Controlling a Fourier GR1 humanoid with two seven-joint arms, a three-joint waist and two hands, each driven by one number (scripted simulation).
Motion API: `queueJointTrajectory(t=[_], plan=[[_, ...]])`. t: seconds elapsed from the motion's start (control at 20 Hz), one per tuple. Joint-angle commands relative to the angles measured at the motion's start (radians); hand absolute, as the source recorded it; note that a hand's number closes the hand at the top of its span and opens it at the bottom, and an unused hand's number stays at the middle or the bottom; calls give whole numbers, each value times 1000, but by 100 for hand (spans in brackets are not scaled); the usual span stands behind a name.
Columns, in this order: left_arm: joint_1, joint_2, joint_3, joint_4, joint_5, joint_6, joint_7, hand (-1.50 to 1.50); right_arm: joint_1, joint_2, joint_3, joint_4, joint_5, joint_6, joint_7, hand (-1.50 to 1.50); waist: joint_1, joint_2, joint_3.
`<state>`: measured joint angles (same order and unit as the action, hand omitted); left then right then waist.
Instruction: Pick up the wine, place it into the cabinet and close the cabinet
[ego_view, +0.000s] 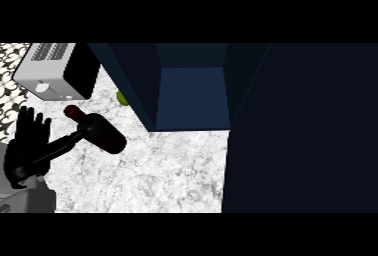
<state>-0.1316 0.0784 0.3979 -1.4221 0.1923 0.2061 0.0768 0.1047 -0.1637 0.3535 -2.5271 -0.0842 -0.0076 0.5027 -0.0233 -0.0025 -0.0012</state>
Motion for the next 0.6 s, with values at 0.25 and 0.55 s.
queueJointTrajectory(t=[0.25,0.55], plan=[[-4,23,48,222,59,-104,-152,-150,84,-49,-43,-291,-87,4,100,-150,-4,0,0],[-62,12,28,370,55,-140,-232,-150,59,-48,-67,-258,-109,17,83,-150,-2,2,0]])
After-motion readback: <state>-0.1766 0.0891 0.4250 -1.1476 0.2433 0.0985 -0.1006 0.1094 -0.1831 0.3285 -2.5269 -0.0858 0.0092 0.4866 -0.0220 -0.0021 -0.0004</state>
